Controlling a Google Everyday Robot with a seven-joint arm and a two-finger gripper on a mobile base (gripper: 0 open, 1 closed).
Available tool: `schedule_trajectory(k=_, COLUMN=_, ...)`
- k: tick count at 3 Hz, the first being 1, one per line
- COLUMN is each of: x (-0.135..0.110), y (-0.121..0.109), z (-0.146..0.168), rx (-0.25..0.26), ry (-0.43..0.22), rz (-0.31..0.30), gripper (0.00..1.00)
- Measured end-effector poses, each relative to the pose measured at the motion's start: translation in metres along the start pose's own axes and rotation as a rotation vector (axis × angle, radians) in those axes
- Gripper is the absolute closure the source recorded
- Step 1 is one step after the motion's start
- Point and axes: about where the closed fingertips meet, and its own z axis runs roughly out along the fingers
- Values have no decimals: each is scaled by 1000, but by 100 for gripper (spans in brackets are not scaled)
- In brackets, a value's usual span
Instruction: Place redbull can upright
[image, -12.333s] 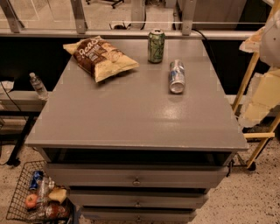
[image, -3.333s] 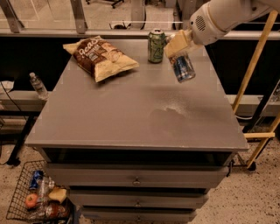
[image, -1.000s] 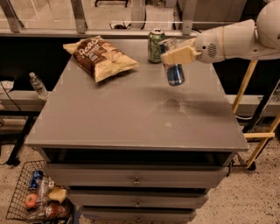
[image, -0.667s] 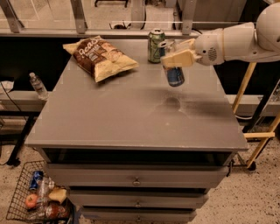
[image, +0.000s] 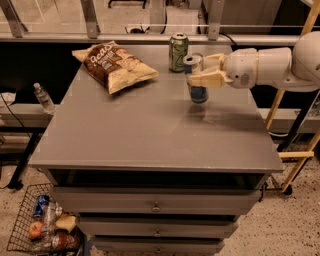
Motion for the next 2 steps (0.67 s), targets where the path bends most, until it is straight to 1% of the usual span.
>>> schedule_trajectory(k=1, x=7, y=1, z=1, rx=-7, ry=-64, rz=-32, gripper=100)
schedule_trajectory(k=2, x=15, y=-1, z=1, rx=-5, ry=-106, rz=-29, gripper=100)
